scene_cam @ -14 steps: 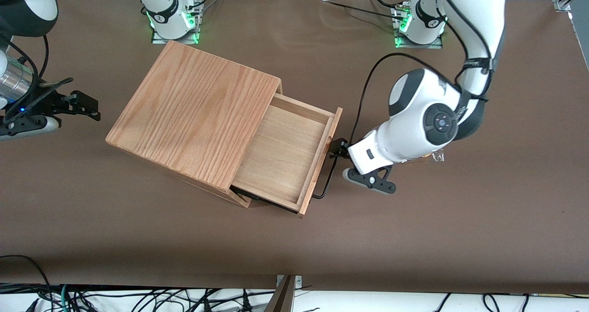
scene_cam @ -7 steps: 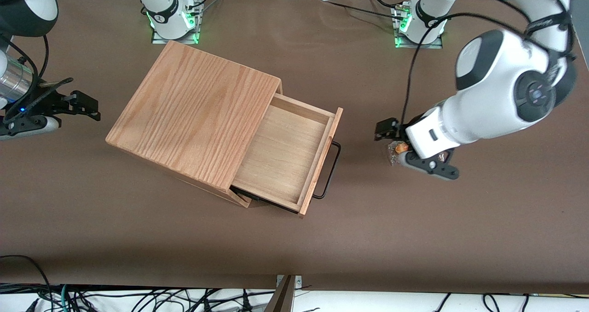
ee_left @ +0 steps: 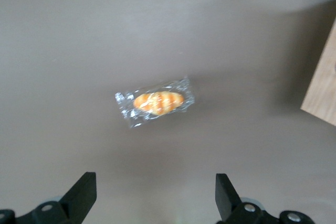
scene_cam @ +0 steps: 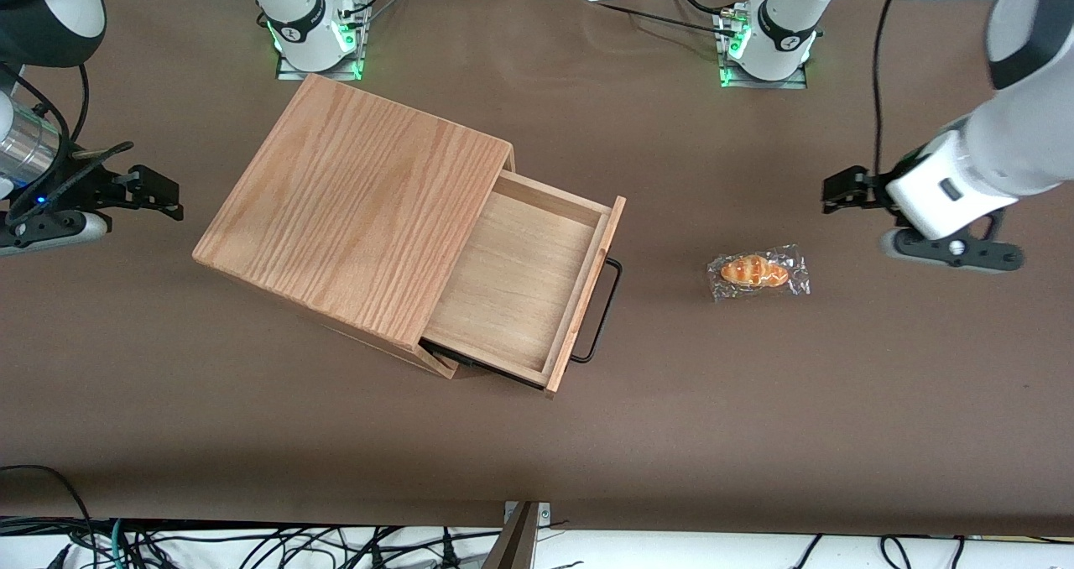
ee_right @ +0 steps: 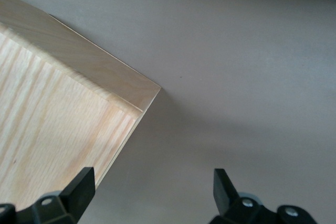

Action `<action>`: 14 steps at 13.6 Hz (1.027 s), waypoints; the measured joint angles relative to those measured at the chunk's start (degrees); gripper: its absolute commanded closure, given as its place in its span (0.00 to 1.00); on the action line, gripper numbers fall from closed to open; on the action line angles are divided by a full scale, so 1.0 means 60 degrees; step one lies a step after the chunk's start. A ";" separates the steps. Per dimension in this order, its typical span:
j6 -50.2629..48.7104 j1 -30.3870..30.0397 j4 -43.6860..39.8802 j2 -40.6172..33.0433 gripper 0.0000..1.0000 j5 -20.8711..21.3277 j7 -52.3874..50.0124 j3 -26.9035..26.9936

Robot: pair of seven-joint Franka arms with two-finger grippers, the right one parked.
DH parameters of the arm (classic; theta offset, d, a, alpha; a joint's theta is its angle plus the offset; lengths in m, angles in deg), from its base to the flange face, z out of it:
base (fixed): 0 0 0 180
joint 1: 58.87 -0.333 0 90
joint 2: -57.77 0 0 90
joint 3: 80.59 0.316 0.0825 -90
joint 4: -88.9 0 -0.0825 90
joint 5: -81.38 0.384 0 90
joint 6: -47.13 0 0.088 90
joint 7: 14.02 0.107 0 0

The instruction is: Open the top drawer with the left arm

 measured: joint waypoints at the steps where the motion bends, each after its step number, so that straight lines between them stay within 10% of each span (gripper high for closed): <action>1: -0.0044 -0.0141 0.0026 -0.0131 0.00 0.0000 0.0054 0.0009; 14: 0.1965 -0.0320 0.3651 -0.2720 0.00 0.0000 -0.0655 0.0293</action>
